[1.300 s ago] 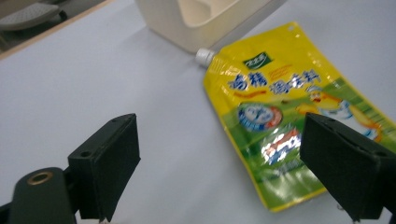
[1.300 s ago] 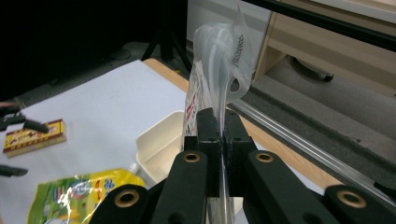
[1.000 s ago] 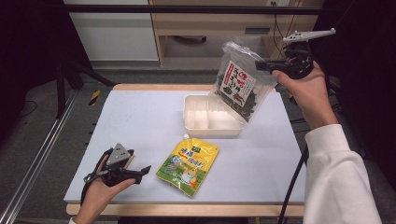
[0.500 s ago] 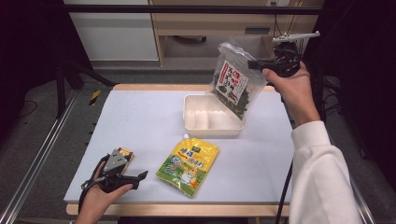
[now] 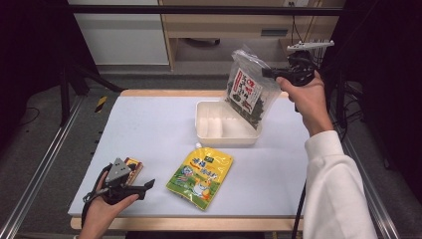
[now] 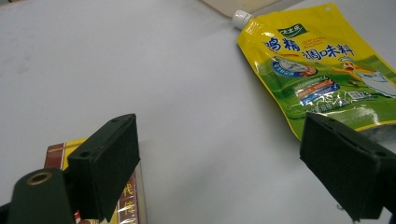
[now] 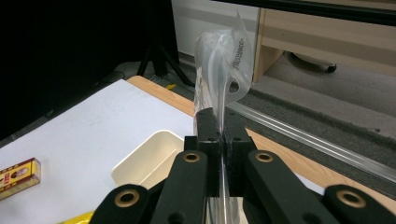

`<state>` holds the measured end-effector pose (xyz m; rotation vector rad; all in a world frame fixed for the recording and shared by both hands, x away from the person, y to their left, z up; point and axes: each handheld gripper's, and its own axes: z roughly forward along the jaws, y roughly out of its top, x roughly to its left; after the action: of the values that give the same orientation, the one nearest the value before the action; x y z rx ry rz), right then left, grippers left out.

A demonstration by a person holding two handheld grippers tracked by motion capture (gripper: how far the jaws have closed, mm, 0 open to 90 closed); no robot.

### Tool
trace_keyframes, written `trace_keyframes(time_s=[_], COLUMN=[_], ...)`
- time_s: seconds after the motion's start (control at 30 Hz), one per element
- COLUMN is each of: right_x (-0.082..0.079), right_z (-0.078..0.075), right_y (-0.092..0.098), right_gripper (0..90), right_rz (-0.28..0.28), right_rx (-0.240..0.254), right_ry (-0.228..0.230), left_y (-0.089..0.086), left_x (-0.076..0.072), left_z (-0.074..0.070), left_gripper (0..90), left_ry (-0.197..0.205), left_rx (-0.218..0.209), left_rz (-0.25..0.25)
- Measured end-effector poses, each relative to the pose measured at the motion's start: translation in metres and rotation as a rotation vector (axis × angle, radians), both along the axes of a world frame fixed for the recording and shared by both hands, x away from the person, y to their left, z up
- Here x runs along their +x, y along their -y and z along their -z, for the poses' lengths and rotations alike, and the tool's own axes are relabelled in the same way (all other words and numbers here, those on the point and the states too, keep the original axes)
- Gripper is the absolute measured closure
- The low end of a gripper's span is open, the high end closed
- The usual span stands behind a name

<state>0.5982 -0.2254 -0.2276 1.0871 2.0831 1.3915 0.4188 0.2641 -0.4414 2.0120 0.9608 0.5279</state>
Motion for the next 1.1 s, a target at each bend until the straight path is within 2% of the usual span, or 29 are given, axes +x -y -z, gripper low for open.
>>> trace_keyframes(time_s=[0.13,0.37,0.57,0.67,0.77,1.1], right_x=[0.002,0.005,0.003,0.003,0.003,0.006], right_z=[0.004,0.017,0.017,0.021,0.023,0.02], right_y=[0.0,0.005,0.011,0.011,0.01,-0.001], right_gripper=[88.8,88.8,88.8,88.8,88.8,88.9], right_rz=[0.007,0.009,0.024,0.039,0.041,0.032], right_rx=[-0.007,0.016,0.013,-0.016,-0.016,-0.008], right_ry=[0.001,0.003,0.004,-0.006,-0.004,0.03], left_y=[0.0,0.0,0.0,0.001,0.002,0.001], left_x=[0.0,0.001,0.001,0.001,0.001,0.001], left_z=[0.0,0.001,0.001,0.001,0.002,0.001], left_gripper=[11.7,11.7,11.7,11.7,11.7,11.7], left_ry=[0.001,-0.005,-0.005,-0.008,-0.01,-0.007], left_rx=[-0.001,0.004,0.007,0.005,0.005,0.003], left_rz=[0.001,0.004,0.005,0.006,0.007,0.005])
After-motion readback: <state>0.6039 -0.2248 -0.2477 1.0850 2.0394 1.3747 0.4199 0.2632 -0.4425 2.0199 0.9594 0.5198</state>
